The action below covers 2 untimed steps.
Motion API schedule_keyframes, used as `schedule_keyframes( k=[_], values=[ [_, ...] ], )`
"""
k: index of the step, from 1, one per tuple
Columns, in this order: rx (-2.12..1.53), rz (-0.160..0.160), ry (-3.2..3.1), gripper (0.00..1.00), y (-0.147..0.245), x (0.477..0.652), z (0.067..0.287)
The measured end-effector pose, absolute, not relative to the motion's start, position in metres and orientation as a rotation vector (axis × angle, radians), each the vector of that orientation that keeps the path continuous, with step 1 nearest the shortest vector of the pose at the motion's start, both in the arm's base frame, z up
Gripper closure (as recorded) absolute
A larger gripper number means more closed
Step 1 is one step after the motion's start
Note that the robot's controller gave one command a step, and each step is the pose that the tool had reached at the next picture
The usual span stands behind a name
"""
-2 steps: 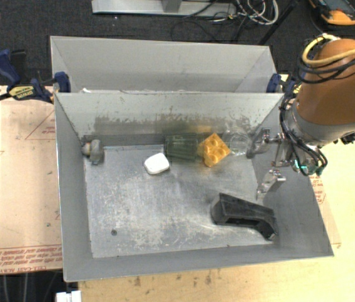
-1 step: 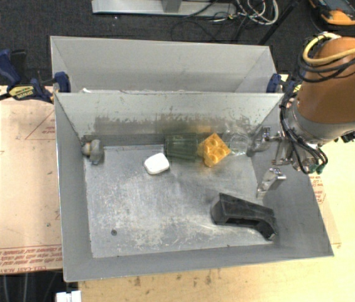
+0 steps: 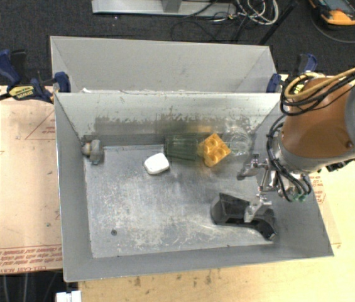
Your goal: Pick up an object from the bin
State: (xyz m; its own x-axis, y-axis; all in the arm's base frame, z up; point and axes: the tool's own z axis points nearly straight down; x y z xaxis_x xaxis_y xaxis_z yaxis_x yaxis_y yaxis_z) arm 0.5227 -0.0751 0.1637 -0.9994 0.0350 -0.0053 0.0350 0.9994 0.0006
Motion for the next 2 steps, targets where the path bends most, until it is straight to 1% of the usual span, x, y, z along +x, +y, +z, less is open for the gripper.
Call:
schedule_keyframes(
  k=[1,2],
  values=[
    [0.037,0.002,3.144,0.0,-0.07,0.483,0.161],
    [0.091,0.0,3.14,0.0,-0.096,0.505,0.134]
  ],
)
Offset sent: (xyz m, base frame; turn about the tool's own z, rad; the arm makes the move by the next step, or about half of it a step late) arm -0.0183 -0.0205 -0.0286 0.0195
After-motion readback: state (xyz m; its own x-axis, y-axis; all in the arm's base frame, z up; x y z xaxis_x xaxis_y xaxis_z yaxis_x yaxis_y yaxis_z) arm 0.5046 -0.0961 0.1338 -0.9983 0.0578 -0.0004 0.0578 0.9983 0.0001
